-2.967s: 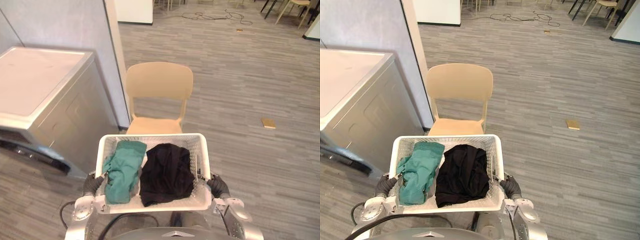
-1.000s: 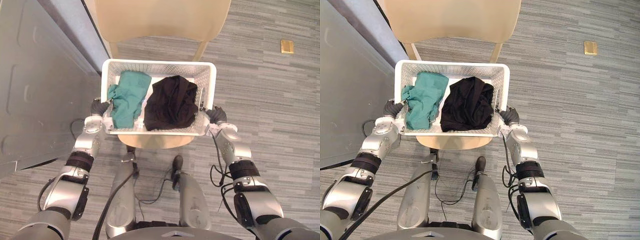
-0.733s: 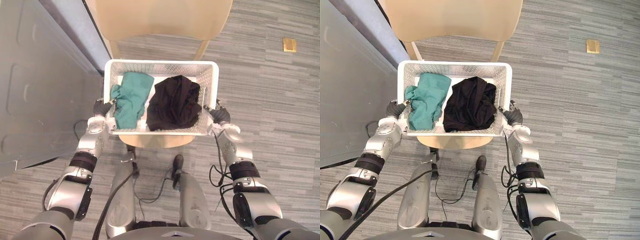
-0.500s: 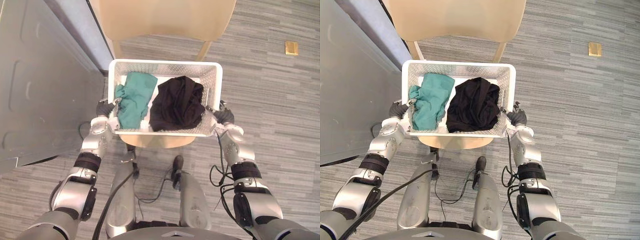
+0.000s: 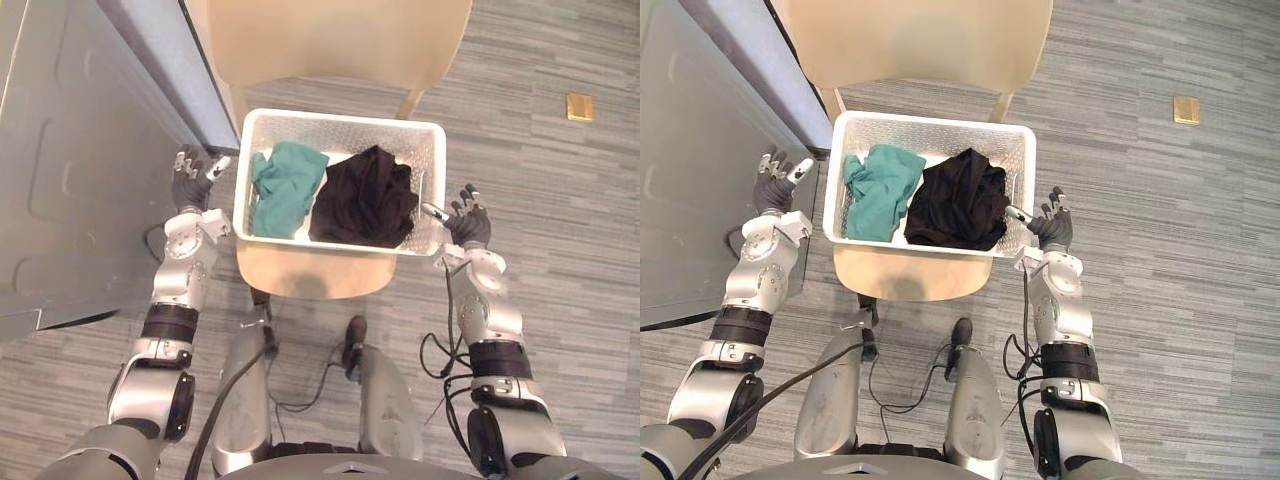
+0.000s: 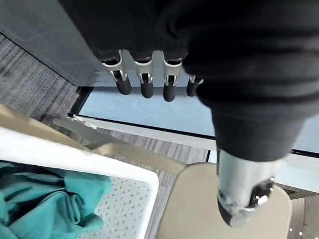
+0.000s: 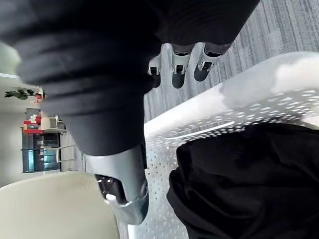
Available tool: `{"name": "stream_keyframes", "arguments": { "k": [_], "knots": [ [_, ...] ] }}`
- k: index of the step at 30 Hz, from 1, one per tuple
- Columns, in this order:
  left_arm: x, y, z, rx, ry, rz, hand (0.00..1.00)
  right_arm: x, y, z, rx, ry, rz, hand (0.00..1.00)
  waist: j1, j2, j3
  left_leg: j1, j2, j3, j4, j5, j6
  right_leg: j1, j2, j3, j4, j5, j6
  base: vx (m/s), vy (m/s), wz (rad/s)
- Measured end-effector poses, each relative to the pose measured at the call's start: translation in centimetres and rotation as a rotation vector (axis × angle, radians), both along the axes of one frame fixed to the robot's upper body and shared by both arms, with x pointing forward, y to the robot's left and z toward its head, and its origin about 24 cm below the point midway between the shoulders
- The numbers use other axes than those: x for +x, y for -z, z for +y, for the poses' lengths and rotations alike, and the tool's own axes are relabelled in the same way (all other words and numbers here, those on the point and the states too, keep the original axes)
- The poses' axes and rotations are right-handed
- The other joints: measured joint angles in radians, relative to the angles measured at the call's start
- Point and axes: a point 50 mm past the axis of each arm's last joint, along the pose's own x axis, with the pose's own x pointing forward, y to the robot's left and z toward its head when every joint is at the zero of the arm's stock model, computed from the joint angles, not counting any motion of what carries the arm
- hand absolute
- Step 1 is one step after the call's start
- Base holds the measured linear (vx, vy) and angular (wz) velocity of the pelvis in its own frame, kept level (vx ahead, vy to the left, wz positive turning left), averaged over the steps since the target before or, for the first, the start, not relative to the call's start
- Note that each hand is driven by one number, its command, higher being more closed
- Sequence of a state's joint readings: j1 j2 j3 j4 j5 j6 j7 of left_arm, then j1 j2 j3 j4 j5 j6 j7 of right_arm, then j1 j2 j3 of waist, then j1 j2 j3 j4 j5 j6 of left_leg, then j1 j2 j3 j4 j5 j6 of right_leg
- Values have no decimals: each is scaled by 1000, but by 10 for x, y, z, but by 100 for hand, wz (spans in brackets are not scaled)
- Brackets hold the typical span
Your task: Pick up the laundry basket with both hands and put the clothes into the washing machine.
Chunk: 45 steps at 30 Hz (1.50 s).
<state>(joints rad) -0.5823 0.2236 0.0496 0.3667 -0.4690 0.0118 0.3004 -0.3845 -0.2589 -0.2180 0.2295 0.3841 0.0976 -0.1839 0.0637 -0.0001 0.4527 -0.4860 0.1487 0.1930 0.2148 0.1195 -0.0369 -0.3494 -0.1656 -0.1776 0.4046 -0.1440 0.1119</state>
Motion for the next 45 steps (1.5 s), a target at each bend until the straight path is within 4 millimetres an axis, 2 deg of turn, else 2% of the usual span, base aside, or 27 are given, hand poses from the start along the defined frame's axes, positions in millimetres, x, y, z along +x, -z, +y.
{"name": "stream_keyframes", "arguments": {
  "k": [6, 9, 10, 13, 16, 18, 19, 20, 21, 22, 24, 25, 28, 30, 33, 36, 39, 40, 41, 43, 44, 45],
  "knots": [
    [-18, 1, 25, -35, -80, -51, 0, -22, -5, -9, -27, 43, -59, 0, -3, 0, 0, 0, 4, -5, 42, -23, -2, 15, -1, -4, 16, -13, 0, 34, -26, 2],
    [-42, 9, 41, -38, -139, -80, 0, -46, 0, -21, -42, 112, -81, 0, -4, 0, 0, 11, 7, -7, 80, -51, -2, 42, -3, -5, 23, -26, 1, 40, -18, 4],
    [-57, 18, 50, -47, -176, -74, 0, -61, 7, -27, -53, 155, -72, 0, -4, 0, -1, 20, 9, -8, 98, -72, -2, 61, -3, -6, 23, -34, 1, 41, -20, 2],
    [-81, 38, 61, -76, -231, -40, 0, -86, 27, -40, -38, 225, -8, 0, -6, 0, -3, 36, 12, -9, 129, -100, 0, 93, -3, -8, 21, -44, 5, 46, -19, 2],
    [-117, 81, 68, -127, -295, 93, 0, -126, 61, -53, 4, 322, 120, 0, -11, 0, -33, 54, 22, -6, 172, -141, -1, 140, 0, -12, 1, -52, 8, 62, -10, -2],
    [-141, 109, 65, -150, -307, 197, 0, -151, 84, -56, 32, 363, 215, 0, -12, -4, -77, 73, 27, -3, 193, -161, -3, 176, 2, -14, -17, -51, 8, 101, -5, -3],
    [-146, 115, 65, -147, -307, 223, 0, -156, 91, -55, 47, 373, 241, 0, -12, -7, -80, 92, 27, -1, 193, -165, -1, 196, 1, -15, -24, -51, 8, 120, -12, -1],
    [-157, 131, 64, -131, -307, 298, 0, -167, 109, -52, 84, 386, 310, 0, -12, -12, -104, 119, 27, 3, 192, -178, -7, 230, 1, -18, -41, -51, 8, 97, -26, -2],
    [-166, 151, 63, -123, -305, 390, 0, -178, 130, -46, 132, 382, 393, 0, -12, -19, -141, 140, 26, 8, 183, -183, -9, 251, 0, -19, -57, -51, 8, 89, -31, -4],
    [-171, 161, 63, -124, -305, 438, 0, -183, 140, -43, 155, 379, 435, 0, -12, -21, -160, 147, 26, 11, 181, -188, -7, 259, 0, -19, -64, -51, 8, 82, -40, -10],
    [-196, 208, 53, -171, -292, 666, 0, -199, 182, -20, 253, 332, 613, 0, -13, -34, -200, 216, 27, 43, 147, -191, -6, 307, 0, -2, -95, -50, 10, 69, -40, -20],
    [-205, 221, 49, -179, -288, 735, 0, -205, 193, -13, 278, 313, 663, 0, -14, -34, -210, 230, 28, 50, 140, -191, -6, 319, 0, 0, -105, -49, 11, 45, -43, -20],
    [-255, 273, 24, -300, -292, 1043, 0, -237, 237, 16, 401, 272, 902, 0, -21, -37, -264, 288, 24, 70, 95, -179, -19, 354, -3, 4, -130, -48, 13, 38, -50, -10],
    [-277, 284, 29, -382, -390, 1119, 0, -257, 254, 26, 473, 285, 1013, 0, -22, -41, -286, 329, 21, 80, 56, -163, -26, 378, -3, 5, -145, -48, 12, 40, -69, -5],
    [-311, 295, 32, -416, -445, 1253, 0, -274, 266, 27, 551, 337, 1092, 0, -24, -41, -300, 407, 2, 80, -25, -122, -37, 429, -5, 4, -170, -47, 12, 31, -67, 0],
    [-324, 298, 32, -404, -443, 1311, 0, -273, 269, 24, 484, 282, 1159, 0, -24, -39, -305, 435, -12, 43, -78, -79, -38, 461, -1, -30, -188, -47, 12, 8, -60, 28],
    [-324, 298, 31, -399, -430, 1317, 0, -268, 270, 24, 436, 229, 1200, 0, -19, -34, -301, 431, -17, -7, -75, -65, -38, 496, 7, -76, -199, -47, 11, -27, -56, 58],
    [-323, 298, 30, -396, -419, 1314, 0, -257, 269, 23, 403, 172, 1193, 0, -13, -18, -296, 408, -24, -42, -57, -59, -31, 504, 10, -110, -195, -48, 9, -54, -18, 52],
    [-321, 298, 29, -394, -410, 1312, 0, -253, 268, 22, 380, 146, 1190, 0, -13, -17, -296, 395, -28, -61, -52, -53, -32, 502, 11, -125, -186, -49, 8, -128, -41, 92],
    [-315, 298, 25, -366, -357, 1309, 0, -229, 262, 15, 303, 81, 1158, 0, -16, 5, -293, 324, -37, -121, -54, 14, -36, 454, 20, -179, -137, -61, -6, -205, -22, 96],
    [-300, 296, 27, -334, -313, 1275, 0, -206, 257, 21, 286, 39, 1110, 0, -14, -7, -280, 279, -39, -128, -2, -12, -46, 418, -6, -225, -139, -42, -28, -269, 83, 70],
    [-304, 297, 25, -354, -324, 1290, 0, -192, 252, 22, 268, 24, 1064, 0, -6, -5, -272, 231, -7, -55, 314, -188, 23, 399, -28, -224, -110, -38, -29, -295, 143, 55]
  ]
}}
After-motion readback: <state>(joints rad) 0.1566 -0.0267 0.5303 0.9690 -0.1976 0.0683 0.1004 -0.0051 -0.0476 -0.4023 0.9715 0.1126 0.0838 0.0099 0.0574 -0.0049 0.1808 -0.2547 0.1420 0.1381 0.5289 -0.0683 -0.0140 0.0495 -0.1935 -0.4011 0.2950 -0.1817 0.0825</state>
